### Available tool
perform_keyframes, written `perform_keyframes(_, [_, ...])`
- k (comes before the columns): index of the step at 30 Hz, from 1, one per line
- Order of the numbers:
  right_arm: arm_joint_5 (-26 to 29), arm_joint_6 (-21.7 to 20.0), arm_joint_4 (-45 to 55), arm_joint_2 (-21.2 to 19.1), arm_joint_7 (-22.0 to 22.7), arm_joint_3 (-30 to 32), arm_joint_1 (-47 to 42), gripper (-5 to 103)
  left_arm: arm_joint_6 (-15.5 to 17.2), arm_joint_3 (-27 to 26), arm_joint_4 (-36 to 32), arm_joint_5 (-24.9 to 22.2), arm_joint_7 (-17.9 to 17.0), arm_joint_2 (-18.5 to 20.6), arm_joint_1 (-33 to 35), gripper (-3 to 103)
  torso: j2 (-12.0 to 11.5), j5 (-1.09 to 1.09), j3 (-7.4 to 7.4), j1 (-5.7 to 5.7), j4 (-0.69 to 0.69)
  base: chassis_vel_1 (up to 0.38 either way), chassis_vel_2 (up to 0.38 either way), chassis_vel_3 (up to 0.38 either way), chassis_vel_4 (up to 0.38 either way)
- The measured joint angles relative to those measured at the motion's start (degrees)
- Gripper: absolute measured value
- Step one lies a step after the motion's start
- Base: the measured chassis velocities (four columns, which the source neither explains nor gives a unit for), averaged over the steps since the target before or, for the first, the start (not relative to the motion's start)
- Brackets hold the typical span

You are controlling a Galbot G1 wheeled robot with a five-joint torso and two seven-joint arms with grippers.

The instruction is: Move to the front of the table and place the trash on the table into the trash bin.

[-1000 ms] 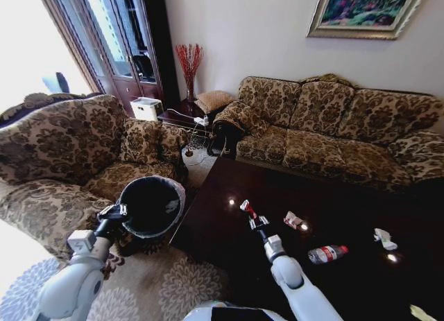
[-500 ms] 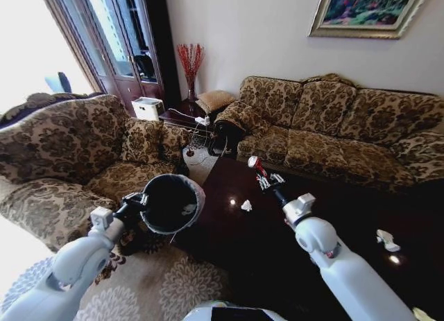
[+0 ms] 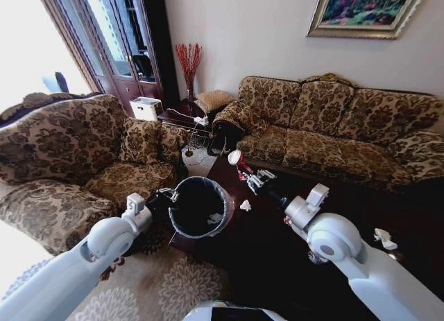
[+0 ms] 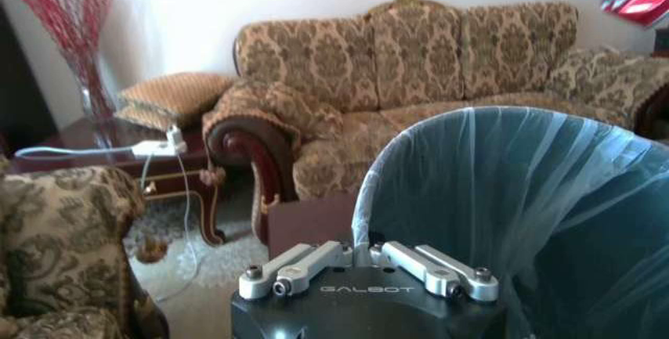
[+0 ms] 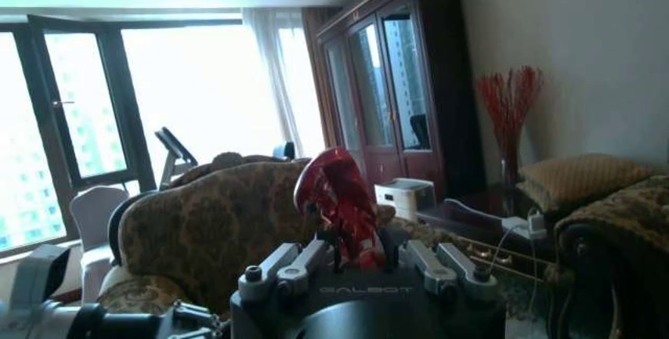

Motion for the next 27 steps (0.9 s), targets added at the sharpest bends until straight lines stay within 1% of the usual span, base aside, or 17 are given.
perform_keyframes(2, [1.26, 0.01, -0.54, -0.15, 0.01, -3.85, 3.13, 22, 0.34, 3.5, 2.1, 0.21, -0.42, -0.24, -3.47, 2, 0.0, -0.01, 0.0, 0.0, -0.01, 0.0, 0.0, 0.0, 0.0])
perform_keyframes(3, [1.26, 0.01, -0.54, -0.15, 0.01, -3.85, 3.13, 22, 0.34, 3.5, 2.1, 0.21, -0.42, -0.24, -3.47, 2, 0.0, -0.01, 0.0, 0.0, -0.01, 0.0, 0.0, 0.0, 0.0])
perform_keyframes(5, [2.33, -0.05, -1.7, 0.18, 0.23, -9.19, 7.24, 22, 0.74, 6.39, 3.42, 0.22, -0.7, -0.57, -6.66, 2, 0.0, -0.02, 0.0, 0.01, 0.01, 0.0, 0.0, 0.0, 0.0])
perform_keyframes(7, [2.66, -0.11, -2.51, 1.03, 0.59, -12.97, 9.81, 22, 1.04, 7.98, 4.11, 0.16, -0.88, -0.98, -8.5, 2, 0.0, 0.0, 0.0, 0.01, 0.02, 0.0, 0.0, 0.0, 0.0])
perform_keyframes(8, [2.66, -0.11, -2.51, 1.03, 0.59, -12.97, 9.81, 22, 1.04, 7.98, 4.11, 0.16, -0.88, -0.98, -8.5, 2, 0.0, 0.0, 0.0, 0.01, 0.02, 0.0, 0.0, 0.0, 0.0])
perform_keyframes(10, [2.73, -0.67, -3.7, 2.49, 1.5, -17.89, 12.35, 22, 1.43, 8.96, 4.42, -0.02, -1.03, -1.53, -9.57, 2, 0.0, -0.01, 0.0, 0.01, 0.0, 0.0, 0.0, 0.0, 0.0])
perform_keyframes(11, [2.73, -0.67, -3.7, 2.49, 1.5, -17.89, 12.35, 22, 1.43, 8.96, 4.42, -0.02, -1.03, -1.53, -9.57, 2, 0.0, -0.01, 0.0, 0.01, 0.0, 0.0, 0.0, 0.0, 0.0])
perform_keyframes(13, [2.51, -0.86, -6.36, 3.86, 2.16, -20.87, 13.69, 22, 1.76, 8.79, 4.13, -0.27, -1.23, -1.8, -9.11, 2, 0.0, -0.02, 0.0, 0.01, 0.0, 0.0, 0.0, 0.0, 0.0])
perform_keyframes(16, [2.36, -1.14, -8.02, 5.02, 2.74, -21.65, 13.85, 22, 1.94, 8.0, 3.54, -0.43, -1.28, -1.73, -8.08, 2, 0.0, -0.02, 0.0, 0.01, 0.01, 0.0, 0.0, 0.0, 0.0])
perform_keyframes(17, [2.14, -1.93, -8.7, 5.94, 3.36, -22.13, 13.89, 22, 2.03, 6.4, 2.66, -0.55, -1.29, -1.26, -6.19, 2, 0.0, 0.01, 0.0, 0.01, 0.02, 0.0, 0.0, 0.0, 0.0])
perform_keyframes(18, [2.14, -1.93, -8.7, 5.94, 3.36, -22.13, 13.89, 22, 2.03, 6.4, 2.66, -0.55, -1.29, -1.26, -6.19, 2, 0.0, 0.01, 0.0, 0.01, 0.02, 0.0, 0.0, 0.0, 0.0])
perform_keyframes(21, [1.78, -4.25, -7.82, 5.67, 3.3, -22.75, 13.72, 22, 1.98, 4.16, 1.93, -0.59, -1.03, -1.01, -3.53, 2, 0.0, -0.01, 0.0, 0.01, 0.02, 0.0, 0.0, 0.0, 0.0])
perform_keyframes(22, [1.78, -4.25, -7.82, 5.67, 3.3, -22.75, 13.72, 22, 1.98, 4.16, 1.93, -0.59, -1.03, -1.01, -3.53, 2, 0.0, -0.01, 0.0, 0.01, 0.02, 0.0, 0.0, 0.0, 0.0])
perform_keyframes(23, [1.26, -4.8, -7.66, 5.38, 2.87, -22.78, 13.37, 22, 1.68, 3.73, 1.84, -0.84, -0.84, -1.07, -2.95, 2, 0.0, -0.02, -0.01, 0.0, 0.01, 0.0, 0.0, 0.0, 0.0])
perform_keyframes(24, [0.59, -5.11, -7.67, 5.16, 2.12, -22.71, 13.05, 19, 1.47, 3.42, 1.69, -1.06, -0.72, -1.12, -2.5, 2, 0.0, -0.02, 0.0, 0.0, 0.01, 0.0, 0.0, 0.0, 0.0])
perform_keyframes(25, [-0.19, -5.39, -7.79, 4.99, 0.86, -22.44, 12.61, 19, 1.3, 2.92, 1.3, -1.33, -0.49, -1.24, -1.86, 2, 0.0, -0.02, -0.01, 0.0, 0.0, 0.0, 0.0, 0.0, 0.0])
perform_keyframes(27, [-0.92, -5.61, -7.84, 4.76, -0.07, -22.31, 12.3, 19, 1.23, 2.43, 0.88, -1.59, -0.44, -1.32, -1.34, 2, 0.0, 0.0, -0.01, 0.0, 0.0, 0.0, 0.0, 0.0, 0.0])
